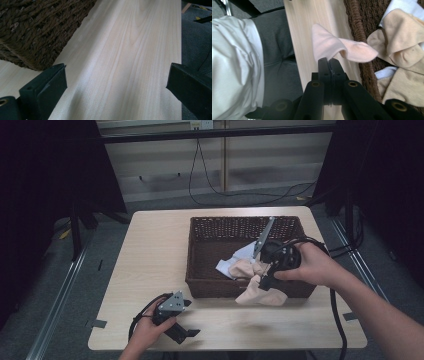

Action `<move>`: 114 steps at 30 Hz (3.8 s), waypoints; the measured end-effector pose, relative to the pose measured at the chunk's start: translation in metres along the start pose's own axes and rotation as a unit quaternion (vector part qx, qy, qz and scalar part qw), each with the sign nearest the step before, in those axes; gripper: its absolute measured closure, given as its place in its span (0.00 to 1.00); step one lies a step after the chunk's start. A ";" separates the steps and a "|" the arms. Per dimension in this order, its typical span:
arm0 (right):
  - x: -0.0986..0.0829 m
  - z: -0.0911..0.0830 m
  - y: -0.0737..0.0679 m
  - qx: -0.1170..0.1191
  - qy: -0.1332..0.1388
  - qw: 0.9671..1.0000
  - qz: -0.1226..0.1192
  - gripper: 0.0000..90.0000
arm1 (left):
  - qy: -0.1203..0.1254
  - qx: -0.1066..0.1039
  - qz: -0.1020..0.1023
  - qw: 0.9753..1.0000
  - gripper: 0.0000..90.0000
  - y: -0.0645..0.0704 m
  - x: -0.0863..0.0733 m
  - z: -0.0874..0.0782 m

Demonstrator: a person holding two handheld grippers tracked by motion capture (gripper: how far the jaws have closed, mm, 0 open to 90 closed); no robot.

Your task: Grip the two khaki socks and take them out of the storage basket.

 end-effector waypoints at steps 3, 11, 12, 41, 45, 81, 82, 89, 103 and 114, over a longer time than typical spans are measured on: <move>-0.004 0.015 0.001 0.005 -0.009 1.000 0.003 1.00 | 0.005 0.001 -0.005 1.000 0.03 0.000 0.000 0.000; -0.012 0.051 0.006 -0.004 -0.035 0.999 -0.006 1.00 | 0.005 0.000 -0.002 1.000 0.03 0.000 0.000 0.000; -0.013 0.055 0.007 -0.002 -0.037 0.999 -0.008 1.00 | 0.005 0.001 -0.002 1.000 0.03 0.000 0.000 -0.001; 0.007 0.018 0.021 -0.052 0.008 0.998 0.023 0.26 | 0.006 0.000 -0.002 1.000 0.03 0.000 0.000 0.000; 0.011 0.012 0.039 -0.078 0.008 0.996 0.038 0.19 | 0.006 -0.002 0.001 1.000 0.03 0.000 0.000 0.000; -0.006 0.096 0.128 -0.161 -0.032 0.981 0.104 0.19 | 0.004 -0.002 -0.001 1.000 0.03 -0.001 -0.001 -0.002; -0.006 0.100 0.128 -0.159 -0.033 0.981 0.105 0.19 | 0.004 -0.002 -0.001 1.000 0.03 -0.001 -0.001 -0.002; -0.009 0.111 0.133 -0.162 -0.038 0.980 0.111 0.31 | 0.001 -0.001 0.000 1.000 0.03 -0.001 -0.001 -0.003; -0.016 0.099 0.129 -0.126 -0.041 0.984 0.118 0.86 | -0.001 0.004 -0.001 1.000 0.03 -0.002 -0.001 -0.005; -0.006 0.055 0.116 -0.130 -0.026 0.985 0.109 0.86 | 0.006 0.001 0.000 1.000 0.03 -0.002 -0.001 -0.003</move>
Point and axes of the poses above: each handheld gripper's, and its own axes: z roughly forward along the jaws, x roughly out of its top, y roughly to its right, the point moved 4 cm from there along z, roughly forward along the jaws, and after that the axes turned 15 degrees about y, right-handed, at the moved point
